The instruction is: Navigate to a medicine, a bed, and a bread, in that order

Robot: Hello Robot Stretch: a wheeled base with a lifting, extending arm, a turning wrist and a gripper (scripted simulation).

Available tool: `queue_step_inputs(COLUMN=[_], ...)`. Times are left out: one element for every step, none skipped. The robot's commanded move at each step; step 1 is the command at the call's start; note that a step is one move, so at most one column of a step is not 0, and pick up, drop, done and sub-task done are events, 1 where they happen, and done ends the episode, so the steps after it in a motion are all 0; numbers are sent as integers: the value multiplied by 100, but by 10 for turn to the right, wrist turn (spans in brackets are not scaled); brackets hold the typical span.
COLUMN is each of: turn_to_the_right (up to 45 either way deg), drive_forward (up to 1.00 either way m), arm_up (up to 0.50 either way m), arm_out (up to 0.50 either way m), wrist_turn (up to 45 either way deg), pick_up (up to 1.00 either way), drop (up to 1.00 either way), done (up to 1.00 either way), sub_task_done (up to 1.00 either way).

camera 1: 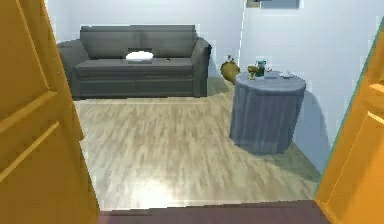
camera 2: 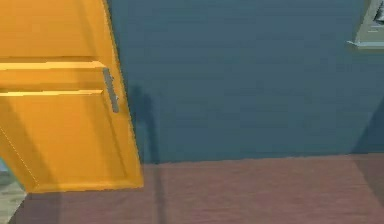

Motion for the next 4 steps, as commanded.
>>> queue_step_inputs(turn_to_the_right=[0, 0, -450, -120], drive_forward=[50, 95, 0, 0], arm_up=[0, 0, 0, 0], arm_out=[0, 0, 0, 0], wrist_turn=[0, 0, 0, 0], pick_up=[0, 0, 0, 0], drop=[0, 0, 0, 0], done=[0, 0, 0, 0], sub_task_done=[0, 0, 0, 0])
